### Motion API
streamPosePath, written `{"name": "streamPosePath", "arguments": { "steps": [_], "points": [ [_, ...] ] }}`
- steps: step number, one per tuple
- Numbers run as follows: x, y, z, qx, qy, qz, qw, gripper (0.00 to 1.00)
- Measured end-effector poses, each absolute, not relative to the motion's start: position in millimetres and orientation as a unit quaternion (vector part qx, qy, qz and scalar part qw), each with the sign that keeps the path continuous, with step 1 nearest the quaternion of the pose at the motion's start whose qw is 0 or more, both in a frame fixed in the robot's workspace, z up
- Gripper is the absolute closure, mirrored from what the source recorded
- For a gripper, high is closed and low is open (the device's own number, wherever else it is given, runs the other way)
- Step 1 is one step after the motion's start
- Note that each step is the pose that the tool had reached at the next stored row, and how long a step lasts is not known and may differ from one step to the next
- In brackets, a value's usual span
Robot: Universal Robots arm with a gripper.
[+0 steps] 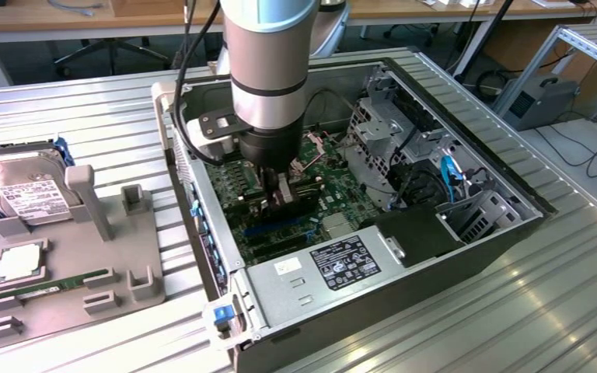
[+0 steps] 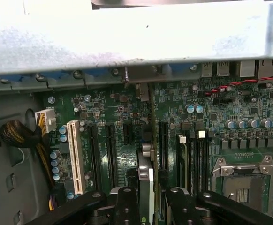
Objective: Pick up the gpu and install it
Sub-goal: 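Insert the gpu into the slot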
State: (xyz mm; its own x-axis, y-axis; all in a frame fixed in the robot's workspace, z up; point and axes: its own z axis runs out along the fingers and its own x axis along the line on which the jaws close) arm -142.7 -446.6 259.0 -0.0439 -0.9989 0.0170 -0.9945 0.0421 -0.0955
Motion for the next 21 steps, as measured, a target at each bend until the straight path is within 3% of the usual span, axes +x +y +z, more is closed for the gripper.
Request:
{"name": "streamPosePath", "arguments": {
  "steps": [21],
  "points": [
    [-141.8,-448.1,253.8,-0.699,0.714,-0.04,0.027,0.73]
  ]
}}
